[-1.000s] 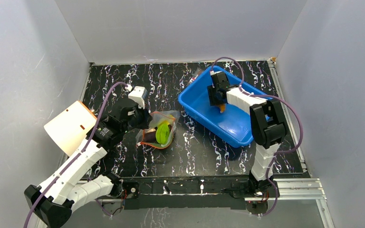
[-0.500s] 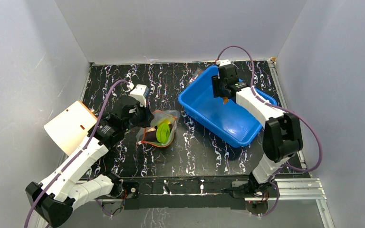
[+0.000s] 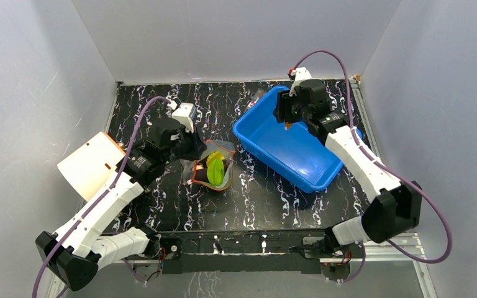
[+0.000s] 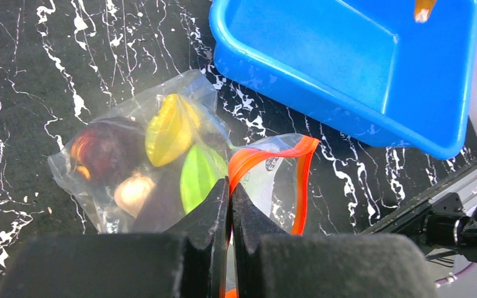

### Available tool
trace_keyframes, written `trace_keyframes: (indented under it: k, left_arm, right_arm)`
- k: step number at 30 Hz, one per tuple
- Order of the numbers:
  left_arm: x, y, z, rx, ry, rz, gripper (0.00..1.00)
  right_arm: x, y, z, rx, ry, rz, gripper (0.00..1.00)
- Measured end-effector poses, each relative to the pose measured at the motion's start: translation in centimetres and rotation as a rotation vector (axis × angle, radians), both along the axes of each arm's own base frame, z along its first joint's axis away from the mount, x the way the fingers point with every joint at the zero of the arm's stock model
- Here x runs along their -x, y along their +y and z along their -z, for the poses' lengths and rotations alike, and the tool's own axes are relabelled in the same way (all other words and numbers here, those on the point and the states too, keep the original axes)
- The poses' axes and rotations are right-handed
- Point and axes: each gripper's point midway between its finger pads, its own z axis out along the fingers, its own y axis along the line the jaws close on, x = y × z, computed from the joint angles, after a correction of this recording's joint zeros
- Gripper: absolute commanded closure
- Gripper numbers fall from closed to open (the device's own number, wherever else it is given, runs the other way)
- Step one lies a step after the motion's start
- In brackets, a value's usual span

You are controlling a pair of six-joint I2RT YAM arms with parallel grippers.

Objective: Place the food in the zip-top bag and seal the zipper
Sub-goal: Pick up the fake vegetable from the bin, then place the fake vegetable in the zipper food storage bag.

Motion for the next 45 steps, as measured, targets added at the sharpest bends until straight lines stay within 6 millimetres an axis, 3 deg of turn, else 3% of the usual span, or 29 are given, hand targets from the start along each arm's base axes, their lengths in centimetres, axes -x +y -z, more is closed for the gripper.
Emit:
trace_keyframes:
  k: [5, 11, 15, 22, 27, 30, 34, 39, 45]
  left_arm:
    - [-0.1, -0.4, -0.6, 0.020, 0.030, -0.013, 1.00]
    - [-0.1, -0.6, -0.9, 0.038, 0.066, -0.032, 1.00]
    - [-0.1, -0.8, -0.9, 0.054, 0.086, -0.047, 1.00]
    - [0.1, -1.2, -0.9, 0.087, 0.114, -0.056, 1.00]
    - [0.2, -1.4, -0.9, 0.106, 0.128, -0.059, 1.00]
    - [0.3, -1.4, -0.9, 0.110, 0.133, -0.062, 1.00]
    - [0.2, -1.4, -1.0, 0.117, 0.135, -0.068, 1.00]
    - [0.3, -1.3, -1.2, 0.122, 0.129, -0.067, 1.00]
    - [0.4, -1.2, -1.3, 0.115, 0.115, -0.059, 1.00]
  right_arm:
    - [3.7, 5.7, -2.6, -0.116, -0.040, -0.163, 0.66]
    - [10.1, 12.0, -4.3, -0.275, -0.071, -0.388, 0.65]
    - [13.2, 14.2, -3.9, -0.352, -0.076, -0.485, 0.64]
    - [16.3, 17.9, -2.4, -0.415, -0.043, -0.588, 0.63]
    - [17.0, 20.1, -1.4, -0.409, -0.056, -0.619, 0.58]
    - [16.2, 20.4, 0.6, -0.363, -0.051, -0.598, 0.51]
    - [15.1, 20.6, 3.2, -0.295, -0.034, -0.572, 0.36]
    - [14.5, 20.2, 3.9, -0.236, -0.058, -0.564, 0.20]
    - [14.8, 18.8, 4.0, -0.157, -0.070, -0.569, 0.26]
